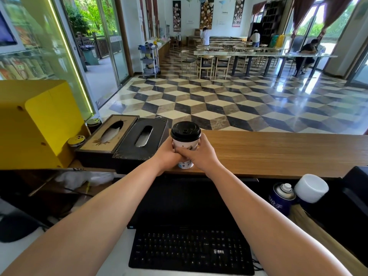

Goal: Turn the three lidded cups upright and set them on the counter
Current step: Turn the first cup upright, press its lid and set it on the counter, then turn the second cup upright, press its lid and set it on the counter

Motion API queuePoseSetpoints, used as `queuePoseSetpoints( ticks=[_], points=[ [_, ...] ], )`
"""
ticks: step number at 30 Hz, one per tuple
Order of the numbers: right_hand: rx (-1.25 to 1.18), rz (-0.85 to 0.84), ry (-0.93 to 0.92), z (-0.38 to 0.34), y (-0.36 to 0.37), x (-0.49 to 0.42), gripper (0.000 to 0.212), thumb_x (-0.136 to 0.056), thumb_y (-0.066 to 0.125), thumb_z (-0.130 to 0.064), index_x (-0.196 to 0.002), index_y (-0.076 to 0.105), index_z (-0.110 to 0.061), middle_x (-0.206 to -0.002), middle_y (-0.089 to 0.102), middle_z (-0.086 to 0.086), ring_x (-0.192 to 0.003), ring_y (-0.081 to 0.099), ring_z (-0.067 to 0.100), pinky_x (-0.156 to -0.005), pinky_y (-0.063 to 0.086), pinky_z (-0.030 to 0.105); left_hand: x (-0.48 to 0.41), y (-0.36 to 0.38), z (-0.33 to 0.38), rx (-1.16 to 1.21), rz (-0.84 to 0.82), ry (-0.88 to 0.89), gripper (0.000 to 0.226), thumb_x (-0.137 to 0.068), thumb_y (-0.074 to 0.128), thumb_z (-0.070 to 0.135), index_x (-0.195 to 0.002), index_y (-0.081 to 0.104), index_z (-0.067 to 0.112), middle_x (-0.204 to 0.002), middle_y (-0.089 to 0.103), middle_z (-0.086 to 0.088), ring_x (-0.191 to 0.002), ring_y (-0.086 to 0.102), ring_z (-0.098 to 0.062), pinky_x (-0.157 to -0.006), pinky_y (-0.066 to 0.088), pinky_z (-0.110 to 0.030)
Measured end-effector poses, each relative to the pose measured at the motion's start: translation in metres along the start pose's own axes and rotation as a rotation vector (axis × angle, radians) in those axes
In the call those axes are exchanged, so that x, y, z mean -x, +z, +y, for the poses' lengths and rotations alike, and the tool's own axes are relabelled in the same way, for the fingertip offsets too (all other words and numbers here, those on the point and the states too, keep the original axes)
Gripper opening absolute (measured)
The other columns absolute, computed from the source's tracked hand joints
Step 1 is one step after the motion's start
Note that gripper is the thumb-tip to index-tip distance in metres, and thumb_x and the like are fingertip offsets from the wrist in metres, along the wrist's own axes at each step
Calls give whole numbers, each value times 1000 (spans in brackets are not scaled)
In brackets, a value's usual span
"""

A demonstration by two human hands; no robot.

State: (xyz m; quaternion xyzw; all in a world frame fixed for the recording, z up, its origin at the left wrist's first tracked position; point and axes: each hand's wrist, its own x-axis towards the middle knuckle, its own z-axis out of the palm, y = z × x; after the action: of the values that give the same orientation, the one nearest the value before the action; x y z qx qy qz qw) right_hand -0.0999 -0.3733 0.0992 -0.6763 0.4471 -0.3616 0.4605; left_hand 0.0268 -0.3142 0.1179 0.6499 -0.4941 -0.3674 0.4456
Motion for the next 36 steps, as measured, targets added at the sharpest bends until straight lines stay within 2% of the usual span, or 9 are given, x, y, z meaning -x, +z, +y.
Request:
queuePoseSetpoints(
  ticks=[7, 11, 14, 17, 20, 24, 27, 32, 36],
  points=[
    [34, -17, 35, -10, -7, 14, 93, -69, 92, -39, -145, 41, -26, -135, 60, 1, -123, 61, 23, -99, 55, 43, 11, 3, 7, -196, 129, -163, 65, -60, 79, 19, -118, 50, 17, -111, 66, -6, -106, 65, -29, -93, 55, -47],
    [66, -8, 80, -23, -19, 42, 105, -75, 87, -43, -158, 24, -26, -146, 52, 4, -129, 56, 24, -102, 50, 43, 33, -1, 22, -192, 195, -247, 63, -75, 78, 11, -130, 48, 6, -120, 59, -9, -118, 57, -32, -98, 49, -40],
    [121, 111, 84, -35, -22, 71, 90, -85, 78, -44, -157, 29, -22, -138, 56, 0, -118, 58, 18, -92, 50, 35, 58, -8, 26, -67, 127, -220, 63, -76, 79, 11, -128, 45, 13, -123, 59, -9, -113, 60, -28, -94, 55, -47],
    [226, 169, -6, -40, -17, 106, 59, -90, 73, -39, -142, 50, -24, -121, 64, -6, -106, 63, 12, -87, 54, 29, 92, -18, 18, -206, 83, -68, 56, -78, 79, 18, -126, 49, 18, -113, 64, -1, -103, 62, -16, -85, 54, -33],
    [302, 108, -57, -36, -6, 147, 47, -90, 73, -30, -134, 57, -27, -110, 65, -9, -96, 64, 5, -80, 51, 20, 126, -27, -1, -395, 59, 78, 46, -80, 75, 21, -122, 55, 21, -113, 64, 3, -98, 62, -13, -80, 47, -25],
    [502, 15, -98, -17, 14, 201, 37, -87, 73, -28, -123, 66, -26, -103, 65, -10, -88, 62, 3, -82, 52, 22, 160, -36, -44, -528, -30, 226, 45, -82, 70, 26, -124, 55, 23, -119, 61, 3, -106, 60, -15, -91, 51, -34],
    [645, -82, -53, 7, 28, 245, 32, -89, 69, -30, -120, 67, -26, -102, 62, -11, -89, 60, 7, -79, 52, 24, 183, -33, -96, -631, -104, 288, 40, -84, 64, 30, -123, 54, 25, -120, 58, 4, -110, 57, -18, -89, 51, -37],
    [995, -321, 128, 37, 47, 329, 26, -97, 55, -33, -120, 62, -22, -112, 62, -2, -104, 60, 21, -80, 52, 36, 235, -6, -198, -932, -357, 141, 43, -89, 59, 30, -130, 49, 22, -130, 53, -3, -116, 51, -28, -91, 50, -42],
    [1047, -480, 315, 78, 52, 382, 33, -100, 51, -36, -128, 58, -20, -120, 61, 3, -108, 60, 27, -81, 51, 36, 286, 14, -264, -1070, -539, -49, 54, -94, 52, 33, -144, 37, 20, -147, 41, -8, -127, 45, -31, -98, 45, -41]
  ],
)
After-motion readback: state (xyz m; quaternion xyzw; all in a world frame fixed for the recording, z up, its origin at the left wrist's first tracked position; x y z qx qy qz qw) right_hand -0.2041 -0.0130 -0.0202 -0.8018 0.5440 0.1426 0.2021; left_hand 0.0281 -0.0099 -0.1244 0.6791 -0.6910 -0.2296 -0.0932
